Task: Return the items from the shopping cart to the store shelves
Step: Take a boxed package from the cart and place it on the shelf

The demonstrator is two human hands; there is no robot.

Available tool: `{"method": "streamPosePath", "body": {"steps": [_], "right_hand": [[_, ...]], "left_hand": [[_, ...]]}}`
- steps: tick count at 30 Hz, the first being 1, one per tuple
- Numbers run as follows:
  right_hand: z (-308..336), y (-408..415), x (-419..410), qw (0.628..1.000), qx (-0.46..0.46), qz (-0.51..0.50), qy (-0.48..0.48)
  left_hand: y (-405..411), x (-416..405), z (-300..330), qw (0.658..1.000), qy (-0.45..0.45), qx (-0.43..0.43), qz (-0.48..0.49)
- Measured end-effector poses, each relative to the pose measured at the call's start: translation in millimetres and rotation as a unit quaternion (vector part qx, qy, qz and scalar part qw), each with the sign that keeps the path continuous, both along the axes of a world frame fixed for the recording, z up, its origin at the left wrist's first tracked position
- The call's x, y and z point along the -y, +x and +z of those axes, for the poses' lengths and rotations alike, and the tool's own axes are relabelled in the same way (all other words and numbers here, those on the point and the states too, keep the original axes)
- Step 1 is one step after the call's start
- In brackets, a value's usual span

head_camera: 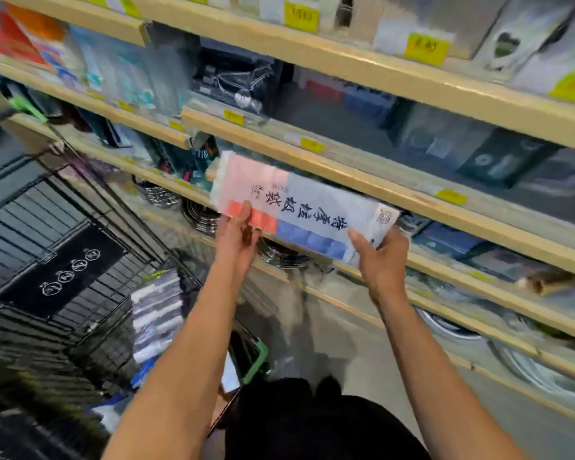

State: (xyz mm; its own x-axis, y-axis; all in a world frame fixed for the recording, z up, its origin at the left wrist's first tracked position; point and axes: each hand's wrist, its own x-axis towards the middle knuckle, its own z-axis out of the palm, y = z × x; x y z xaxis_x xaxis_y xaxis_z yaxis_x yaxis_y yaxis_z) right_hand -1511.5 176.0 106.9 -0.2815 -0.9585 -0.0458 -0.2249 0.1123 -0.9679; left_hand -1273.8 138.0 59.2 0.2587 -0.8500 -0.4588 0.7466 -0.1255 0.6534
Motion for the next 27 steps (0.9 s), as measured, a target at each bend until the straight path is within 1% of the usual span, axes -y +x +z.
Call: {"method": "streamPosePath", "body": {"steps": [2, 4, 7, 10, 13, 17, 20, 23, 25, 27], "right_hand": [[7, -11, 19, 0.999, 0.008, -0.033, -0.015], [14, -15, 38, 0.998, 0.003, -0.054, -0.029], [19, -19, 67, 0.994, -0.015, -0.096, -0.051], [26, -15, 92, 0.988, -0.020, -0.137, -0.074], [29, -3, 114, 0.982, -0.039, -0.161, -0.091], [35, 13, 139, 0.968, -0.120, -0.200, -0.087], [35, 9, 163, 0.948, -0.161, -0.262, -0.080], [33, 3, 185, 0.926, -0.179, -0.332, -0.030], [31, -3, 192, 0.918, -0.180, -0.353, -0.019], [31, -7, 195, 0.916, -0.170, -0.363, -0.005]], "left_hand": [[-1, 21, 17, 0.994, -0.002, 0.098, -0.042], [1, 41, 35, 0.984, -0.022, 0.164, -0.071], [10, 75, 54, 0.952, -0.050, 0.280, -0.112], [26, 107, 59, 0.893, -0.071, 0.422, -0.141], [36, 139, 63, 0.820, -0.083, 0.547, -0.146], [43, 174, 68, 0.756, -0.097, 0.636, -0.124], [33, 200, 72, 0.718, -0.128, 0.679, -0.086], [22, 227, 73, 0.697, -0.108, 0.706, -0.068], [18, 237, 75, 0.682, -0.088, 0.721, -0.082], [11, 244, 74, 0.660, -0.072, 0.742, -0.096]]}}
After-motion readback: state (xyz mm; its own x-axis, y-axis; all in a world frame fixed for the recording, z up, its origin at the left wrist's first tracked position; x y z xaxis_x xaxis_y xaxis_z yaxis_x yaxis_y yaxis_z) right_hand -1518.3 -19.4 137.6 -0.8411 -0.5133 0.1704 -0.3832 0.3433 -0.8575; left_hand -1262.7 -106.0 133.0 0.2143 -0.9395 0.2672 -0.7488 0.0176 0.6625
